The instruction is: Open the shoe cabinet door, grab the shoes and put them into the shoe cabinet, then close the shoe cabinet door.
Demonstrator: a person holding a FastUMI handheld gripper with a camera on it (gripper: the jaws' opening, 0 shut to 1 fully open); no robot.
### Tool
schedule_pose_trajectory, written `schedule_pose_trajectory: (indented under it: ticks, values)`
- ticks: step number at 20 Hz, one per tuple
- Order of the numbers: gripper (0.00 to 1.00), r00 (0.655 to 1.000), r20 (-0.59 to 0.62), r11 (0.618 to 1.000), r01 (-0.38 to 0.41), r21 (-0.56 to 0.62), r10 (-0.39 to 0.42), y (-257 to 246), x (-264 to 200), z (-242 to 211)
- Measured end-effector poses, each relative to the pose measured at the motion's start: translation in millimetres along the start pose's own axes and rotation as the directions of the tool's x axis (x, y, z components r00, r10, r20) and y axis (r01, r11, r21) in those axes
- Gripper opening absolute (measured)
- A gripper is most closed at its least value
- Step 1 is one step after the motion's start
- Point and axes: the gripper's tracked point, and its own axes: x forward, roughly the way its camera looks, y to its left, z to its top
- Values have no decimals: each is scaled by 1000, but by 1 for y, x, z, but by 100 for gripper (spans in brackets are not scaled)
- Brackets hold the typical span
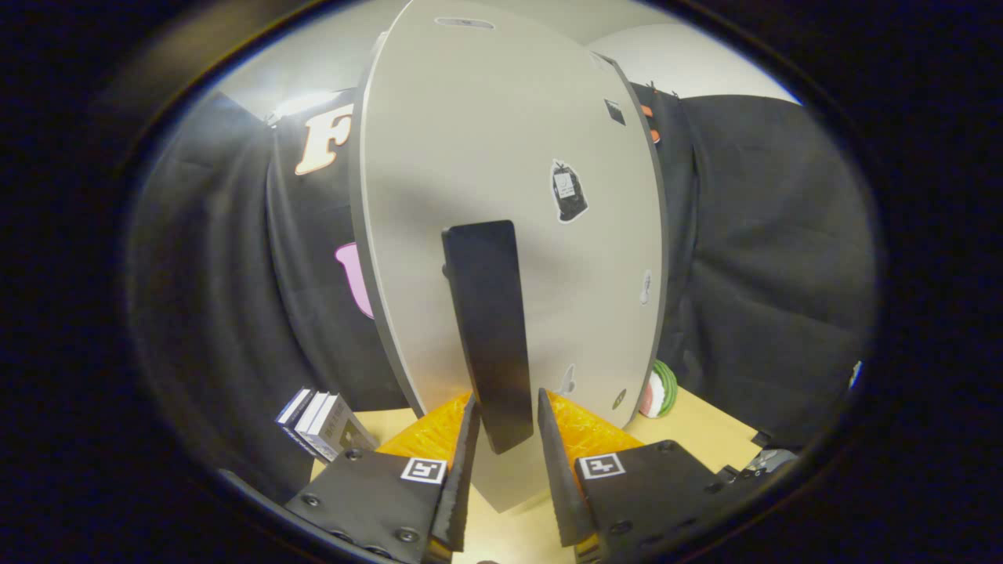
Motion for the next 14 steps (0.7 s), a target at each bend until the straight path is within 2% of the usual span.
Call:
schedule_pose_trajectory:
  ticks: [14]
  values:
    - [50, 992, 57, 986, -105, -133, 113, 27, 39, 12]
